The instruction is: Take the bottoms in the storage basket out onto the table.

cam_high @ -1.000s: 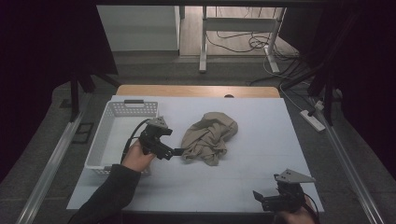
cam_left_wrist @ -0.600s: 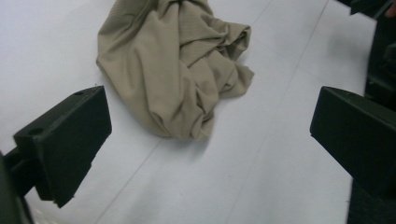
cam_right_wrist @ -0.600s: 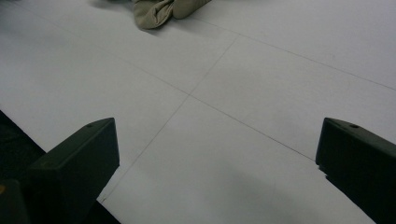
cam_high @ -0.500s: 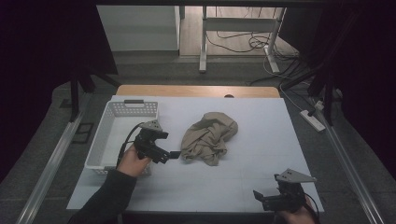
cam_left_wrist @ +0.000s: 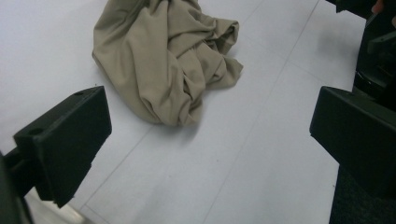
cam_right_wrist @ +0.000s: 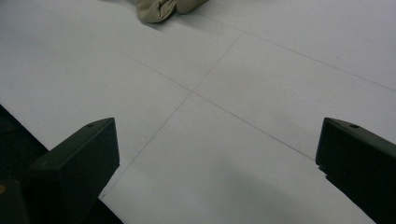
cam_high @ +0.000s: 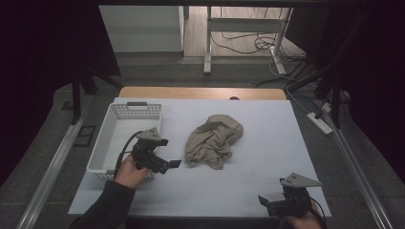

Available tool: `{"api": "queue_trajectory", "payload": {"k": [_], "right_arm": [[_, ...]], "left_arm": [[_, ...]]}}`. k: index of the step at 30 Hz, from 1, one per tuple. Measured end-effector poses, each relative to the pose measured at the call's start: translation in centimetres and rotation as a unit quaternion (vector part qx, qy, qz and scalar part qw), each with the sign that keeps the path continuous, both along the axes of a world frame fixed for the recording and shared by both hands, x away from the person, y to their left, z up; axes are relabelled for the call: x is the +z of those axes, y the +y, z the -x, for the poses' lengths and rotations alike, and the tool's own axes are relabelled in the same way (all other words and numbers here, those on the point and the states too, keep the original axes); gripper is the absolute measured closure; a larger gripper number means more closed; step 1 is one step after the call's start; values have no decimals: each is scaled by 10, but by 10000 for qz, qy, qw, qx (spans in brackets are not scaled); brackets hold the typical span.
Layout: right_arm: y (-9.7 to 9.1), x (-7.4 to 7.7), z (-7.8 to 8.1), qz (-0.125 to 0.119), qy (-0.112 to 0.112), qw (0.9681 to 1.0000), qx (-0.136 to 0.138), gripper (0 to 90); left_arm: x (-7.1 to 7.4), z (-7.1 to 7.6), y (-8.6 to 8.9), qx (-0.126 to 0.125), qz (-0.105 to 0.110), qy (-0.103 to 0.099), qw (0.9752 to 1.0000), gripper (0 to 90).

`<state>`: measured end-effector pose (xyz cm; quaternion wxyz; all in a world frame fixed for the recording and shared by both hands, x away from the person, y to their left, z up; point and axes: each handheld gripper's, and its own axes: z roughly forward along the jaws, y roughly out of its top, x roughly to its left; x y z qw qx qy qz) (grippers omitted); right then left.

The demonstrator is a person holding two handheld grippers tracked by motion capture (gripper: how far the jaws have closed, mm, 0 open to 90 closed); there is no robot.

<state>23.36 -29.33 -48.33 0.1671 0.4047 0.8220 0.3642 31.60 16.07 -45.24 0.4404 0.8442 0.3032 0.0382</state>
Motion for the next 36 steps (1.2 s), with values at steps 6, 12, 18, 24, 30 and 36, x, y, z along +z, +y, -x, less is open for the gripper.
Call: {"api": "queue_trajectory", "payload": {"k": [6, 12, 18, 24, 30, 36], "right_arm": [[0, 0, 0, -4, -5, 10000, 6, 0], [2, 0, 1, 56, -20, 10000, 74, 0], [2, 0, 1, 77, -16, 9999, 86, 0], [2, 0, 1, 73, -18, 9999, 90, 0], [2, 0, 1, 89, -23, 9999, 104, 0], [2, 0, 1, 90, -21, 9999, 104, 0]], "left_arm": [[-1, 8, 4, 42, 23, -43, 10000, 0], [-6, 17, 9, 95, 59, -32, 9999, 0], [-8, 23, 11, 120, 74, -27, 9999, 0], [-9, 30, 14, 142, 92, -41, 9998, 0], [-9, 37, 18, 179, 109, -74, 9998, 0], [-11, 45, 25, 277, 134, -74, 9995, 0]]}}
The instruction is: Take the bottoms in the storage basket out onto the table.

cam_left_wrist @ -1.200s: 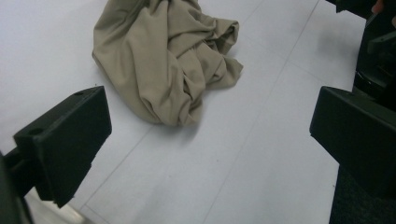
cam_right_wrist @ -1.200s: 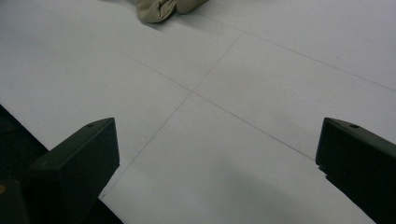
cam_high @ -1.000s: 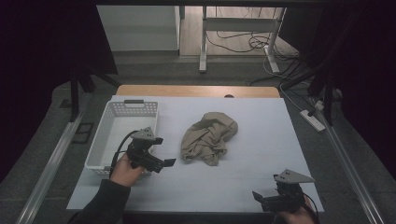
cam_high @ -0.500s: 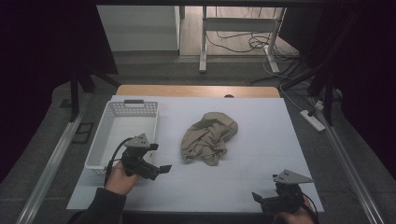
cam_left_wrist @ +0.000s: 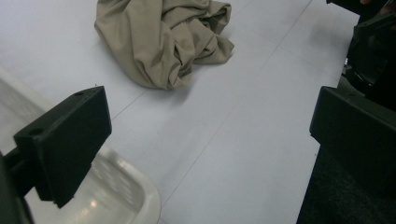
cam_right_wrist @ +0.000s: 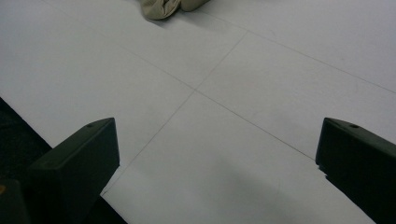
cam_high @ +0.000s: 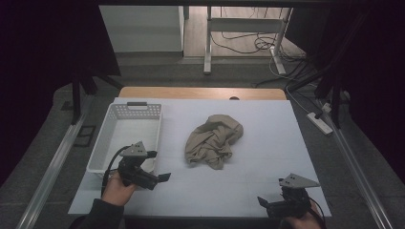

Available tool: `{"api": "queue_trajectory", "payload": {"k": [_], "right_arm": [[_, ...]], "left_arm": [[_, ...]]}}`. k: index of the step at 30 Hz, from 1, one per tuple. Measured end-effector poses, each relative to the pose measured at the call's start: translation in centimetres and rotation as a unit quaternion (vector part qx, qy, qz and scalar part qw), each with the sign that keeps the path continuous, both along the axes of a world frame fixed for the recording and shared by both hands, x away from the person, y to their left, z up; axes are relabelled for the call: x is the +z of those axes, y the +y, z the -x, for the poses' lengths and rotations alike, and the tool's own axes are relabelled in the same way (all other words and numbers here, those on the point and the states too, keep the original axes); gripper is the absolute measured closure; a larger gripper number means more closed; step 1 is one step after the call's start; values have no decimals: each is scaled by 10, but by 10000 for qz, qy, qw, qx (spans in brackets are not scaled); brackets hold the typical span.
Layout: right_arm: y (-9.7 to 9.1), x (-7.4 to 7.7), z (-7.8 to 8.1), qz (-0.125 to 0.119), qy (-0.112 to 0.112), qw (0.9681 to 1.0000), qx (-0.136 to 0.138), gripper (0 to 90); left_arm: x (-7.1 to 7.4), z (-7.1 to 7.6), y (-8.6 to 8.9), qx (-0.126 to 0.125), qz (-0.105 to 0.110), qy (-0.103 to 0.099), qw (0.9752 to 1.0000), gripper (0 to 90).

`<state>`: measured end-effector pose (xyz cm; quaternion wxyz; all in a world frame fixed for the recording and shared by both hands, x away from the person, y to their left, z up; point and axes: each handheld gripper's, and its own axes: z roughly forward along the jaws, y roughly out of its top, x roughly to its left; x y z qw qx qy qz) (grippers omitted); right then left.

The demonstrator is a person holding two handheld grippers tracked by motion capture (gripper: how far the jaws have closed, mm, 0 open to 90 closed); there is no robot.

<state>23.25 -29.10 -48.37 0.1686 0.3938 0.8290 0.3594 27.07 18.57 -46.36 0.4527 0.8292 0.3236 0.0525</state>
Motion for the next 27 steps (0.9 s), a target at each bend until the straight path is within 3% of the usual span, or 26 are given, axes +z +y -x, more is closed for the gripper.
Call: {"api": "queue_trajectory", "payload": {"k": [27], "right_arm": [[1, 0, 0, 32, 21, 10000, 12, 0]], "left_arm": [[-9, 29, 26, 324, -37, 20, 9995, 0]]}}
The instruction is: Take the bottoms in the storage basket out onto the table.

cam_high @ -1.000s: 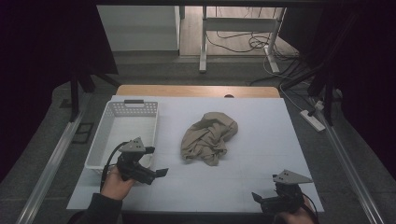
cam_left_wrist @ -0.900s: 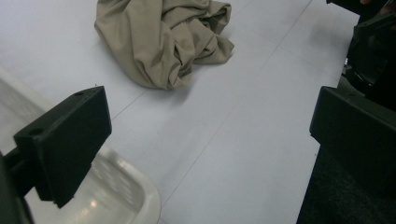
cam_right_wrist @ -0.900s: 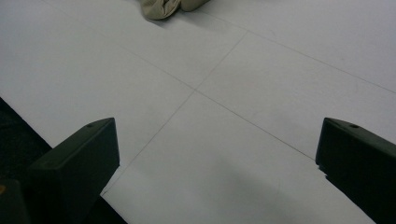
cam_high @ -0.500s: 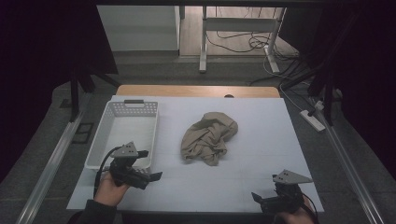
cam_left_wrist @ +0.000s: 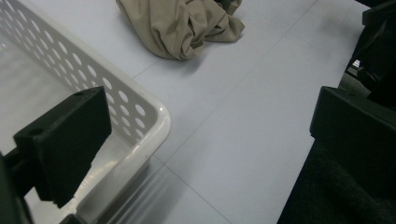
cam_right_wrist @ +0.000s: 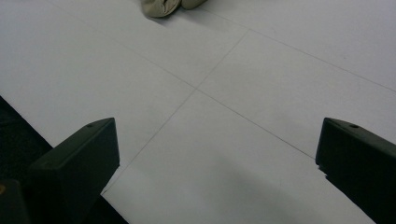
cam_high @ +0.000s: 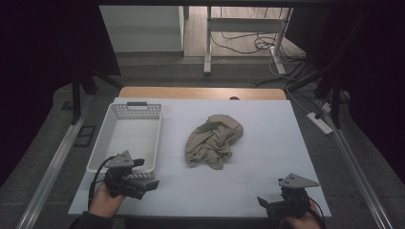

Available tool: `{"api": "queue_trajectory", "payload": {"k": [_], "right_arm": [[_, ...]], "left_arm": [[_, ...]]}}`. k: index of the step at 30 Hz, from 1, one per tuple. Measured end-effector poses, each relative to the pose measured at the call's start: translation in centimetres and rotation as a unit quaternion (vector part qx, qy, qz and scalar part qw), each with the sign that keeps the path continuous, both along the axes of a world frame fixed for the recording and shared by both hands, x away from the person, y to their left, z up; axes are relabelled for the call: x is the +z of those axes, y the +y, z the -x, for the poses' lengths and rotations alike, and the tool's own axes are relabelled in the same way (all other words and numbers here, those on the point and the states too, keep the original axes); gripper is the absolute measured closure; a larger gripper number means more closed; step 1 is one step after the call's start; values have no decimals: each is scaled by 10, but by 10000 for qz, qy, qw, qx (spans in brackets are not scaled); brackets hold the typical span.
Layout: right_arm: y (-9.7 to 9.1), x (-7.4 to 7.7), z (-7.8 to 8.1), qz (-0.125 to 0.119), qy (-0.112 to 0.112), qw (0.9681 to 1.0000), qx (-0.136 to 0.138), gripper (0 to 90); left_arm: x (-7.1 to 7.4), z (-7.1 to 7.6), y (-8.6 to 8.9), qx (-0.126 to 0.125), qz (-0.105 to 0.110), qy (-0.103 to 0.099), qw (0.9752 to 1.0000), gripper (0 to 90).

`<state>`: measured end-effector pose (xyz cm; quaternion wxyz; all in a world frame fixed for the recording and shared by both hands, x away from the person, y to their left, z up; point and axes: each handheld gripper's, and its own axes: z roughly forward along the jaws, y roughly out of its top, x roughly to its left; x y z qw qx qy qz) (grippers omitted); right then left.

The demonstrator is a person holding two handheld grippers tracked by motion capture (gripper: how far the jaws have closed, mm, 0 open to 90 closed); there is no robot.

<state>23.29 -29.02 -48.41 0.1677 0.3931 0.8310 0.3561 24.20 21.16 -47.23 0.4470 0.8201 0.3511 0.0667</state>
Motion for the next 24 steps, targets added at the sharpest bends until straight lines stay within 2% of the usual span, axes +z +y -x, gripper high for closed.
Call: {"api": "queue_trajectory", "payload": {"k": [8, 15, 24], "right_arm": [[0, 0, 0, -6, 1, 10000, -4, 0], [0, 0, 0, 5, 12, 10000, -8, 0], [0, 0, 0, 28, 6, 10000, -13, 0]], "left_arm": [[-3, 8, 8, 113, -29, 20, 9999, 0], [-5, 16, 17, 222, 31, 57, 9997, 0], [-8, 25, 23, 366, -73, 77, 9993, 0]]}}
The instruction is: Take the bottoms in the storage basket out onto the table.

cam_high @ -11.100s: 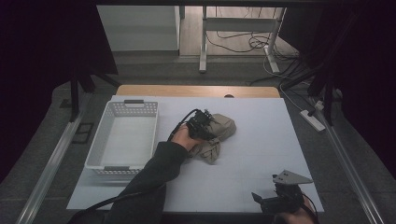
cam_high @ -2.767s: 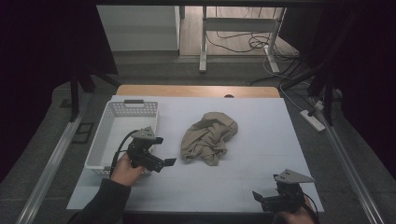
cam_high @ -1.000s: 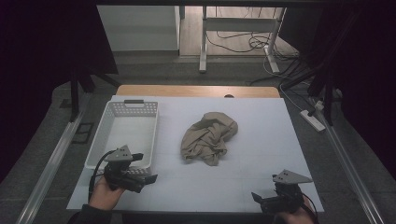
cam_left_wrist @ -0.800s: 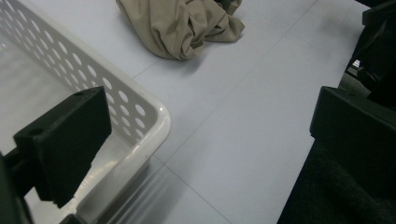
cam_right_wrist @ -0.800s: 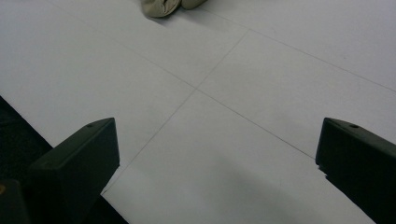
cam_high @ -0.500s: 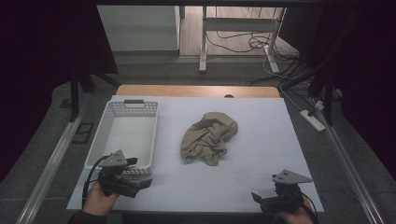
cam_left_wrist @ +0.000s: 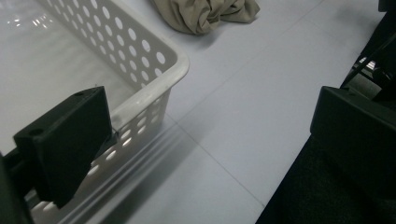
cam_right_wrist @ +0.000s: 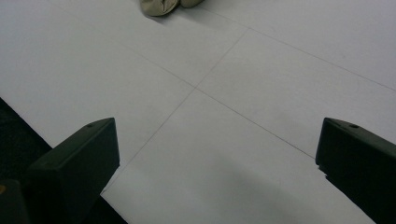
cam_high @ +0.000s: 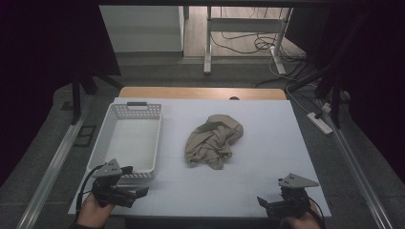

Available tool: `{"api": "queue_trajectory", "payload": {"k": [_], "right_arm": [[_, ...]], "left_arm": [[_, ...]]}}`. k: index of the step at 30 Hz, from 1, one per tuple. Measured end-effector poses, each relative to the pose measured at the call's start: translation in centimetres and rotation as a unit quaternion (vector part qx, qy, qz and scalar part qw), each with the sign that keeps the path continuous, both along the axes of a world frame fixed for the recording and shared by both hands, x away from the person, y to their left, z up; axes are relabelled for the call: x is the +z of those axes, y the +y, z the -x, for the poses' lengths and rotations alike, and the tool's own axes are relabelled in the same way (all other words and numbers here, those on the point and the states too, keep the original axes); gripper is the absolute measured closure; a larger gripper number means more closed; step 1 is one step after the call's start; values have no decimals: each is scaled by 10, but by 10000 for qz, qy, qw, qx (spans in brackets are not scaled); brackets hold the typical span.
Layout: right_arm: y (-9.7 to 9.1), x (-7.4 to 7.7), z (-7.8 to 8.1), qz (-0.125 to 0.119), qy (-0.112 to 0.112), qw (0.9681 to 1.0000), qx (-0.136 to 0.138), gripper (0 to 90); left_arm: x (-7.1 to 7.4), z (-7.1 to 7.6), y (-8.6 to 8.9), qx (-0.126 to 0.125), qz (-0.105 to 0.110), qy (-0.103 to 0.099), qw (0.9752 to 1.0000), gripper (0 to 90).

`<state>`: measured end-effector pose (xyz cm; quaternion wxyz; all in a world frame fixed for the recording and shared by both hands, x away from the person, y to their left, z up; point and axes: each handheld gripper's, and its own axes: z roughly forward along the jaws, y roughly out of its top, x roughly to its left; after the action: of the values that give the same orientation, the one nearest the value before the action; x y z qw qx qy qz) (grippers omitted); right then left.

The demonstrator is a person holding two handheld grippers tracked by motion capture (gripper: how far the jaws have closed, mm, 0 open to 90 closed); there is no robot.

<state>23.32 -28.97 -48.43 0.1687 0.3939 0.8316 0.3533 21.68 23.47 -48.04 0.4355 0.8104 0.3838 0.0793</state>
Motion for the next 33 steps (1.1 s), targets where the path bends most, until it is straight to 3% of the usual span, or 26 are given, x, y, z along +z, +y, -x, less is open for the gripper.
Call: {"api": "queue_trajectory", "payload": {"k": [25, 33], "right_arm": [[0, 0, 0, 5, -16, 10000, -10, 0], [0, 0, 0, -6, -16, 10000, -6, 0]], "left_arm": [[-15, 21, 35, 476, 88, 86, 9988, 0], [-18, 25, 43, 605, -8, 97, 9981, 0]]}}
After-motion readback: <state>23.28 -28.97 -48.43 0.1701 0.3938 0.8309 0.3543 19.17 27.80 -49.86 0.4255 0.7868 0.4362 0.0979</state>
